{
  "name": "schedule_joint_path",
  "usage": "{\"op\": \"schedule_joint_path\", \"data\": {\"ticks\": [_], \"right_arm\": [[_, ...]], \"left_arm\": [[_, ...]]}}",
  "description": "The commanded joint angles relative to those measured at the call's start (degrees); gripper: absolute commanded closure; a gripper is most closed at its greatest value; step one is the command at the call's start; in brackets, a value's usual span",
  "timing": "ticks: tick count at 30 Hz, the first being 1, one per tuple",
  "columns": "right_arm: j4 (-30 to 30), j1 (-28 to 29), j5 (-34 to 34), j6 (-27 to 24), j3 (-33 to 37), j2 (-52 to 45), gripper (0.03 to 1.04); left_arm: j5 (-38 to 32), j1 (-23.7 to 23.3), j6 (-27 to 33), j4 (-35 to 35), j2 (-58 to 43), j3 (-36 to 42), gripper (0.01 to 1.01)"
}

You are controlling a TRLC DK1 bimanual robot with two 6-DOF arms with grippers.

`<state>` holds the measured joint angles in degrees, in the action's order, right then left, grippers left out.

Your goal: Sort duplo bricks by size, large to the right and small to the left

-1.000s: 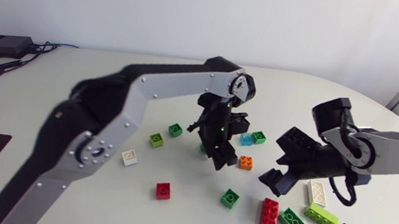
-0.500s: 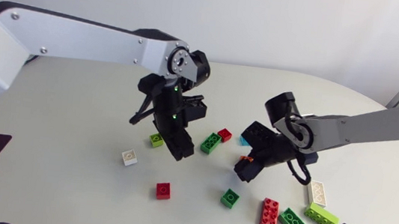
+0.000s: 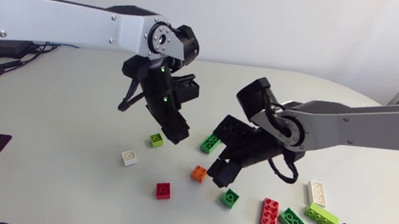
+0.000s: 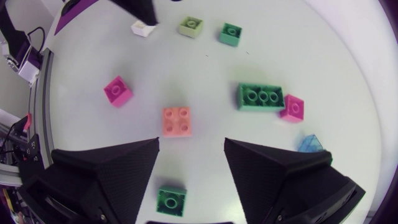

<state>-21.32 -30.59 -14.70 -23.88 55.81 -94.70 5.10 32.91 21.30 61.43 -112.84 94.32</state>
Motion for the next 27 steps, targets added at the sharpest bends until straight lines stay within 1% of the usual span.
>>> {"op": "schedule_joint_path", "data": {"ticks": [1,2,4,6,9,11,12,15,20,25,27], "right_arm": [[-0.3,1.8,-0.5,-1.3,-2.7,-1.2,0.06],[-0.1,1.6,-0.5,-1.5,-3.9,-0.9,0.06],[0.7,0.5,-0.3,-1.5,-5.2,0.1,0.06],[0.8,1.1,-0.1,-1.3,-4.7,1.0,0.06],[0.8,6.9,0.0,-2.6,-2.8,0.2,0.06],[1.2,11.3,0.6,-3.4,-1.8,-0.6,0.06],[1.4,13.0,1.1,-4.0,-1.5,-0.7,0.06],[0.7,18.6,0.9,-5.8,-0.7,0.5,0.06],[0.0,24.4,-0.2,-8.6,-1.8,2.9,0.06],[-0.7,25.8,-0.8,-9.3,-3.3,5.6,0.06],[-0.8,26.0,-0.9,-9.2,-3.3,6.5,0.06]], "left_arm": [[-0.3,1.5,-0.8,-0.4,-3.1,2.2,0.398],[-0.3,1.5,-0.8,-0.4,-3.5,2.8,0.369],[-0.3,1.4,-0.8,-0.4,-4.7,4.3,0.348],[0.2,1.3,-0.8,-0.4,-6.3,6.8,0.272],[1.5,1.8,-1.3,-0.9,-10.5,11.8,0.2],[1.5,3.0,-2.5,-0.7,-15.2,16.5,0.197],[1.4,3.2,-3.4,-0.5,-17.9,19.4,0.198],[1.6,3.9,-4.5,3.5,-26.0,29.9,0.198],[1.9,4.6,-6.2,9.1,-34.6,42.0,0.205],[1.6,5.0,-7.2,10.6,-37.5,45.2,0.215],[0.4,5.1,-7.9,10.6,-38.0,45.3,0.367]]}}
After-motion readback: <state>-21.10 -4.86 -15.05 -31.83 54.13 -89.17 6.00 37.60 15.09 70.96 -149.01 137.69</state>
